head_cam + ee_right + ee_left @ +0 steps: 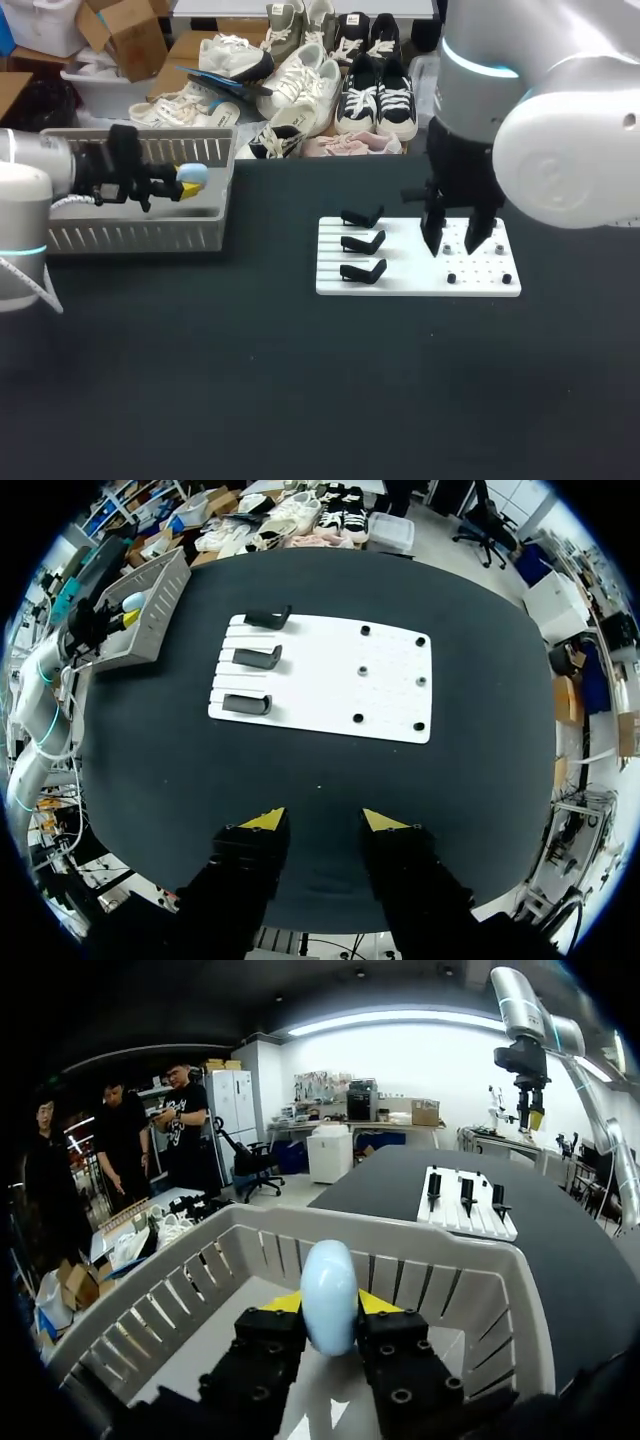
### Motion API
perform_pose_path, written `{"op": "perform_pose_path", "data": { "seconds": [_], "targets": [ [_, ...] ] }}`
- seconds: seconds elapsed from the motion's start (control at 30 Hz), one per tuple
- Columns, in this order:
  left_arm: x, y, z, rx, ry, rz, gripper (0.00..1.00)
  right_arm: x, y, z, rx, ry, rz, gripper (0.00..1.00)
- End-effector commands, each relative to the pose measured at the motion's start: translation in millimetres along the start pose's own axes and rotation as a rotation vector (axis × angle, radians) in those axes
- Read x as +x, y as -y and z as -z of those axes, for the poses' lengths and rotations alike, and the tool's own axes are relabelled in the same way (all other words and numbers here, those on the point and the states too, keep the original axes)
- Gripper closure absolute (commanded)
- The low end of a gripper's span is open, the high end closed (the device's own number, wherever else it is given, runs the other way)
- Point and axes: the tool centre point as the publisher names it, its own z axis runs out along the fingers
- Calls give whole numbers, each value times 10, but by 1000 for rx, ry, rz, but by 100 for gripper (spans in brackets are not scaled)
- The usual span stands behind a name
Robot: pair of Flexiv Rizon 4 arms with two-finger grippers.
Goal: Pick up each earbud case from the left stands, insert the matching earbuds, close the lid, and place the case in the box.
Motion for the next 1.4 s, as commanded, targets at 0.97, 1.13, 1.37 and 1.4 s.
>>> {"op": "perform_pose_path", "data": {
  "seconds": [0.97,1.13,1.37,1.4],
  "targets": [
    [-688,1040,106,149,69,-79,0,-61,242,314,-138,180,-23,49],
    [-741,1247,139,147,65,-73,0,9,376,376,-180,224,-36,45],
    [-785,1532,155,144,110,-27,0,77,581,426,-198,241,-86,0],
    [-785,1532,155,144,110,-27,0,77,581,426,-198,241,-86,0]
  ]
}}
